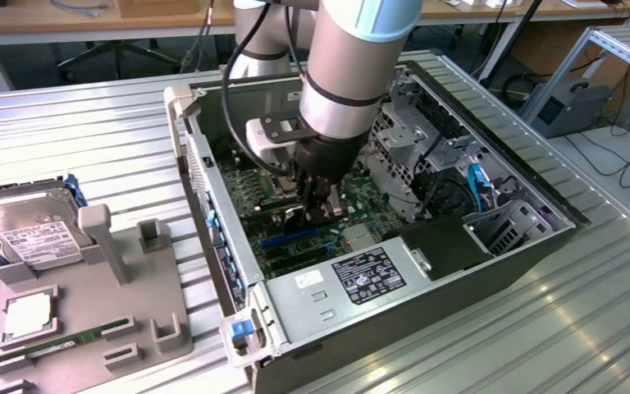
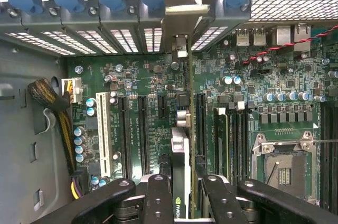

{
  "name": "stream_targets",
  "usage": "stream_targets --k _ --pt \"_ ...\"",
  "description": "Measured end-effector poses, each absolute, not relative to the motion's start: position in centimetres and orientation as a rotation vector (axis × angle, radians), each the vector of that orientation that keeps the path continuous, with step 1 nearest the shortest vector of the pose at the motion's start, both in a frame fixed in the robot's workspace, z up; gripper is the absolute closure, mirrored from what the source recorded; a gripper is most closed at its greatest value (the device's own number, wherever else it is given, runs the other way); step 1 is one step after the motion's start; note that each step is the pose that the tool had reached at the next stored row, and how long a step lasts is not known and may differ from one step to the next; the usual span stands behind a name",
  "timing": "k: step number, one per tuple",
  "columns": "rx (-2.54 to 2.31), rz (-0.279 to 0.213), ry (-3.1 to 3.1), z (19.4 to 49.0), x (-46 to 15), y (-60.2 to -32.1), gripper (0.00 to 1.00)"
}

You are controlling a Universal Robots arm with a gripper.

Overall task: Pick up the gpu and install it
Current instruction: 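Insert the gpu into the slot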

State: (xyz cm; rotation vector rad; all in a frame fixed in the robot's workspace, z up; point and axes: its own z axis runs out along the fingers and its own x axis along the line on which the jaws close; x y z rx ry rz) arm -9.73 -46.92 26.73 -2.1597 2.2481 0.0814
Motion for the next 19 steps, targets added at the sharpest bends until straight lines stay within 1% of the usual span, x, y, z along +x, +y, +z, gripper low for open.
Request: stream_targets --k 6,19 --pt "-2.167 0.069 2.257 26.73 -9.7 -46.47 0.73" --pt "-2.171 0.061 2.26 26.62 -9.88 -46.34 0.73"
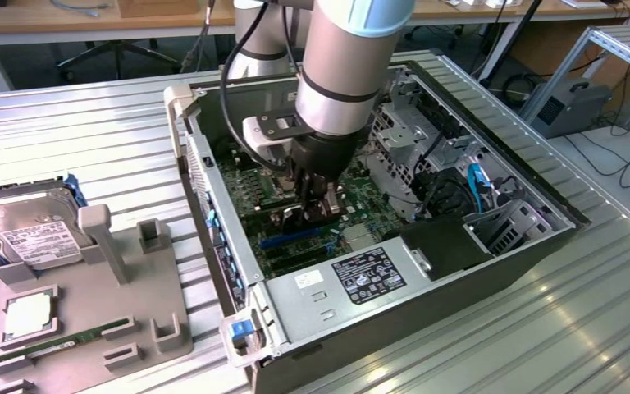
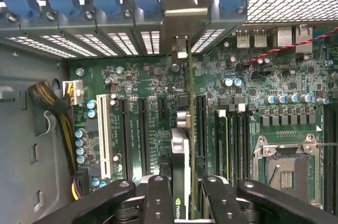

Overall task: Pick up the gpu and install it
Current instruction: 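Insert the gpu into the slot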

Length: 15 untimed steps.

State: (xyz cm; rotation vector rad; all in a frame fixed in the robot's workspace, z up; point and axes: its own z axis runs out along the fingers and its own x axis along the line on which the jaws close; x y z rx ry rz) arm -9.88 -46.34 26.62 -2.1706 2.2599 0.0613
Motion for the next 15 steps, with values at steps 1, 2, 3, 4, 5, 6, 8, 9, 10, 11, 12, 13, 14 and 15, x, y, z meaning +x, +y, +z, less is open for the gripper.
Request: stream_targets --k 1,2,3,4,5,6,8,9,10,11,12,13,14,15 --pt "-2.17 0.062 2.26 26.4 -9.89 -46.34 0.73" --pt "-2.171 0.062 2.26 26.29 -9.89 -46.34 0.73" --pt "-2.171 0.062 2.26 26.24 -9.89 -46.35 0.73" --pt "-2.17 0.062 2.26 26.12 -9.89 -46.34 0.73" --pt "-2.171 0.062 2.26 26.09 -9.89 -46.35 0.73" --pt "-2.17 0.062 2.259 26.09 -9.89 -46.34 0.73" --pt "-2.17 0.062 2.259 26.42 -9.89 -46.34 0.73" --pt "-2.17 0.062 2.259 26.56 -9.89 -46.34 0.73" --pt "-2.17 0.062 2.259 26.55 -9.89 -46.34 0.73" --pt "-2.17 0.062 2.259 26.55 -9.89 -46.34 0.73" --pt "-2.17 0.062 2.259 26.56 -9.88 -46.34 0.73" --pt "-2.169 0.059 2.258 26.56 -9.89 -46.35 0.73" --pt "-2.167 0.053 2.255 26.57 -9.89 -46.35 0.73" --pt "-2.164 0.046 2.251 26.56 -9.89 -46.35 0.73"
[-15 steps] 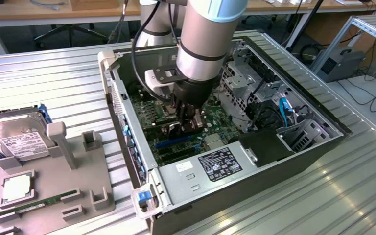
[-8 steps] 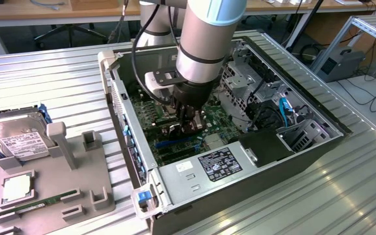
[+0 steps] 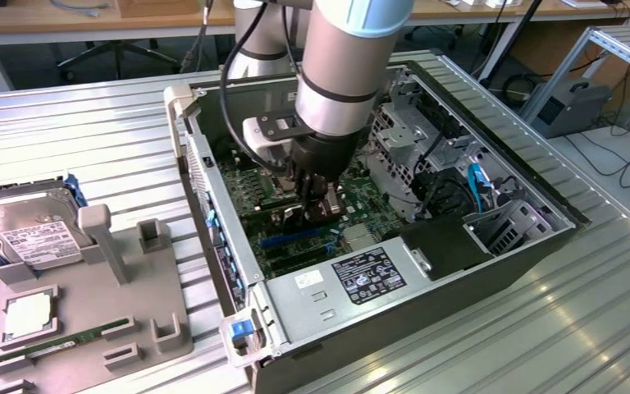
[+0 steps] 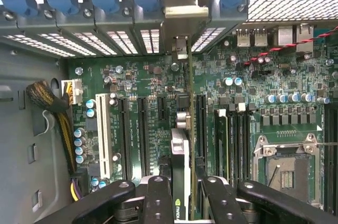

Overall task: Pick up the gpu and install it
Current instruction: 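Insert the gpu into the slot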

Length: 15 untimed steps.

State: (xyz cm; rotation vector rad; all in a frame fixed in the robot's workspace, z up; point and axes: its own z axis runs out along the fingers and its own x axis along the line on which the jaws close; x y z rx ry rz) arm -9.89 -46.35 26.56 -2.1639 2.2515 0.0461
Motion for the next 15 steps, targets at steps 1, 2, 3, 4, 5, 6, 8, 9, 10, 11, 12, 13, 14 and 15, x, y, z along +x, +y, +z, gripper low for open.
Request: stream_targets --k 1,2,3,4,5,6,8,9,10,11,12,13,14,15 --pt "-2.161 0.039 2.248 26.56 -9.89 -46.34 0.73" --pt "-2.158 0.032 2.244 26.55 -9.9 -46.34 0.73" --pt "-2.158 0.03 2.242 26.55 -9.9 -46.34 0.73" --pt "-2.158 0.029 2.242 26.55 -9.92 -46.34 0.73" --pt "-2.157 0.028 2.242 26.57 -10.09 -46.35 0.73" --pt "-2.157 0.027 2.241 26.56 -10.28 -46.34 0.73" --pt "-2.155 0.023 2.239 26.51 -10.4 -46.31 0.73" --pt "-2.155 0.023 2.239 26.45 -10.4 -46.31 0.73" --pt "-2.155 0.023 2.239 26.38 -10.41 -46.31 0.73" --pt "-2.155 0.023 2.239 26.34 -10.41 -46.31 0.73" --pt "-2.155 0.023 2.239 26.2 -10.4 -46.3 0.73" --pt "-2.155 0.023 2.239 26.17 -10.41 -46.31 0.73" --pt "-2.155 0.023 2.239 26.17 -10.41 -46.31 0.73" --pt "-2.155 0.023 2.239 26.17 -10.41 -46.31 0.73"
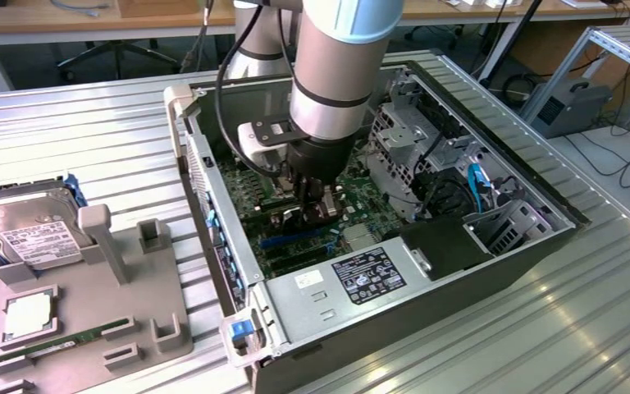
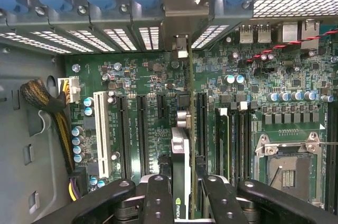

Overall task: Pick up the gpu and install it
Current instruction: 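Insert the gpu into the slot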

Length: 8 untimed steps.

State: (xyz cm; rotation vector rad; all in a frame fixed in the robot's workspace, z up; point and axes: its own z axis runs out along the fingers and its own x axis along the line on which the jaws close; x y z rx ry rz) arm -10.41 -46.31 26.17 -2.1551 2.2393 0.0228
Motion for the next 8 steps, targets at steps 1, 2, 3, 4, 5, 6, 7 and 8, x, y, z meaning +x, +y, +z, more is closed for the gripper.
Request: stream_targets --k 1,2,3,4,5,6,7,8 --pt "-2.155 0.023 2.239 26.15 -10.41 -46.31 0.73" --pt "-2.155 0.023 2.239 26.16 -10.41 -46.31 0.73" --pt "-2.156 0.021 2.24 26.14 -10.41 -46.29 0.73" --pt "-2.156 0.02 2.24 26.15 -10.41 -46.29 0.73" --pt "-2.156 0.02 2.24 26.15 -10.41 -46.29 0.73" --pt "-2.156 0.02 2.24 26.15 -10.42 -46.27 0.73" --pt "-2.156 0.02 2.24 26.13 -10.45 -46.25 0.73" --pt "-2.156 0.02 2.241 26.13 -10.46 -46.25 0.73"
